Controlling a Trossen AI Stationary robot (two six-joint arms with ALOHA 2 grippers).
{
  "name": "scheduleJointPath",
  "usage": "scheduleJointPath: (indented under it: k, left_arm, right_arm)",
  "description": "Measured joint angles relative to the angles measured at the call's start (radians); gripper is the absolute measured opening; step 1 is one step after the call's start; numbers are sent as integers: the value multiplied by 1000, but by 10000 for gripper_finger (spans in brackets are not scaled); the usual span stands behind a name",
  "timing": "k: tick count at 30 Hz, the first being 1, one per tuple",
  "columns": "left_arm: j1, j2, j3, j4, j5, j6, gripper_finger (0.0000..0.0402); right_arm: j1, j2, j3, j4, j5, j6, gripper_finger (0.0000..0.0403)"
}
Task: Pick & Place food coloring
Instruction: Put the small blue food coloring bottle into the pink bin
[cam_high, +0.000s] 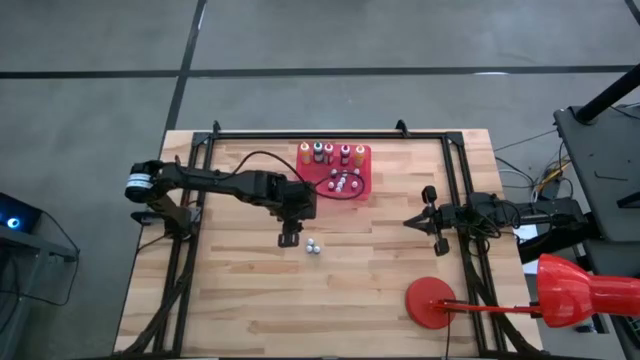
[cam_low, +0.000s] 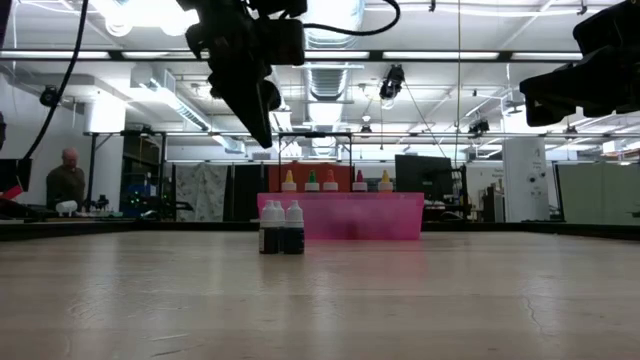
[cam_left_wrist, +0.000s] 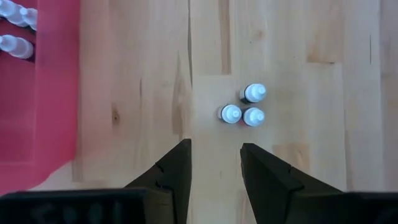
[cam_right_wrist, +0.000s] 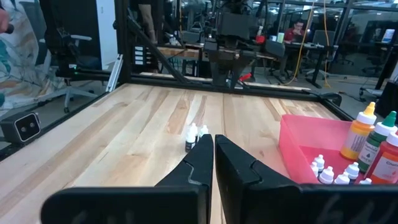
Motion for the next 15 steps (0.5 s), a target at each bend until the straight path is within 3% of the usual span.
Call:
scheduleJointPath:
  k: [15]
  left_arm:
    - [-6, 130, 113, -46, 21, -60, 110]
  right_arm:
    - [0, 0, 0, 0, -1, 0, 8]
